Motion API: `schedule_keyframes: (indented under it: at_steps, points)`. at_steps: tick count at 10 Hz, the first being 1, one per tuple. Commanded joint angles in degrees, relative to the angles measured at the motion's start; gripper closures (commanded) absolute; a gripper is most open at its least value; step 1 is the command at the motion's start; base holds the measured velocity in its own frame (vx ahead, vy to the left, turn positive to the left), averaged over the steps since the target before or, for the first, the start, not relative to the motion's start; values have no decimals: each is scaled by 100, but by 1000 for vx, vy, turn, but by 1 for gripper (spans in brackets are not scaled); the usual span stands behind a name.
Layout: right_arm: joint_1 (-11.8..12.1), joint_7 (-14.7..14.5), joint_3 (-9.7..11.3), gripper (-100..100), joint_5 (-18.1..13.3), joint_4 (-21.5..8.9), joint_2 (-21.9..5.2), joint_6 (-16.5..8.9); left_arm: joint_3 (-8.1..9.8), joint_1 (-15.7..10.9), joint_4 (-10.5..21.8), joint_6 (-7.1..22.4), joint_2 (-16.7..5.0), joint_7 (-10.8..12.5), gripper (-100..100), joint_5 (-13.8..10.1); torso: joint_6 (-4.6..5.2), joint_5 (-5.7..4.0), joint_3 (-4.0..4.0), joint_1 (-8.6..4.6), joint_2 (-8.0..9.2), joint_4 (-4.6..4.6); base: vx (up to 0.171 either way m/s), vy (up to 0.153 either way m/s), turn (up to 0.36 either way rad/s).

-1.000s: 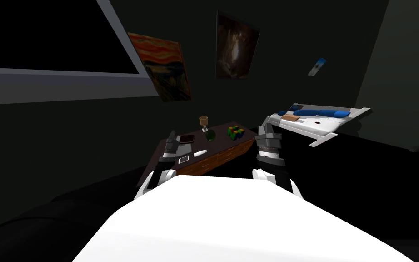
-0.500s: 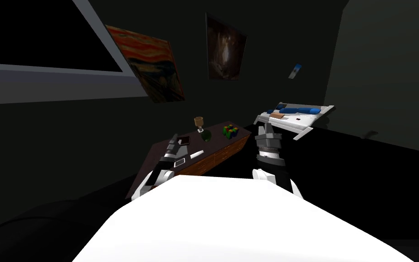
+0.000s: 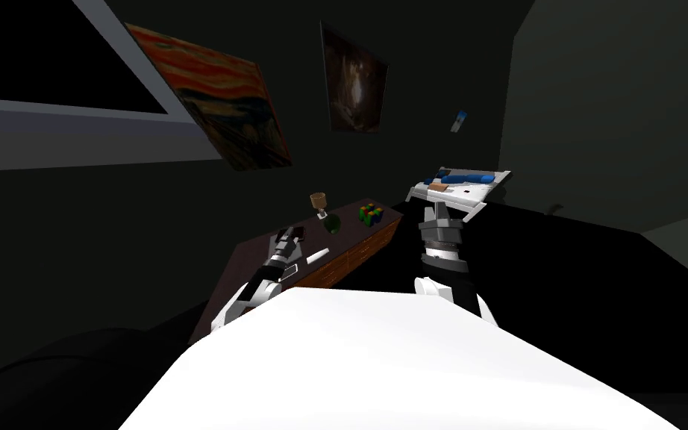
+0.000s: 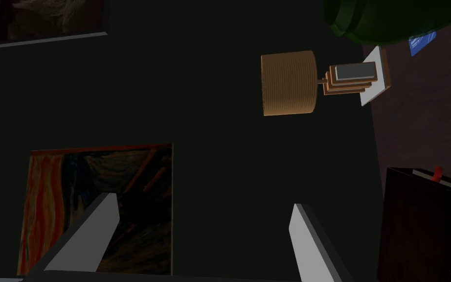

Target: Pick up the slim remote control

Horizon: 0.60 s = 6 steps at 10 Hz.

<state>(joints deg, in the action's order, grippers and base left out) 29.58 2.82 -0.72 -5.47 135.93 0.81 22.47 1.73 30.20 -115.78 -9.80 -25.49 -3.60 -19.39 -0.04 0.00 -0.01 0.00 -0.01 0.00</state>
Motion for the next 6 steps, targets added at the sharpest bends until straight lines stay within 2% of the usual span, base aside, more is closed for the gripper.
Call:
schedule_keyframes:
  at_steps: [1, 2, 3, 4, 5, 6]
  points:
    - [0, 0, 0, 0, 0, 0, 0, 0, -30, -23, 262, 286, -215, 8, -100, -286, 0, 0, 0, 0, 0, 0, 1, -21, -250]
    - [-1, 0, 1, 0, 0, 0, 0, 0, -30, -23, 262, 348, -215, 8, -100, -319, 4, 0, 0, -4, 0, 0, 2, -14, -145]
    - [0, 0, 0, 0, 0, 0, 0, 0, -44, -25, 428, 615, -420, 29, -100, -557, 0, -1, 0, -3, -1, 0, 5, -26, -267]
    - [-1, 0, 1, 0, 0, 0, 0, 0, -44, -25, 493, 640, -420, 29, -100, -603, 4, -1, -2, -6, -2, -1, 5, -15, -112]
    - [0, 0, 0, 0, 0, 0, 0, 0, -57, -28, 737, 860, -619, 56, -100, -833, -2, 0, -1, -3, -2, -1, 9, -23, -244]
    - [-1, 0, 0, 0, 0, 0, 0, 0, -57, -28, 737, 935, -619, 56, -100, -889, 3, -1, -1, -6, -2, -1, 7, -16, -109]
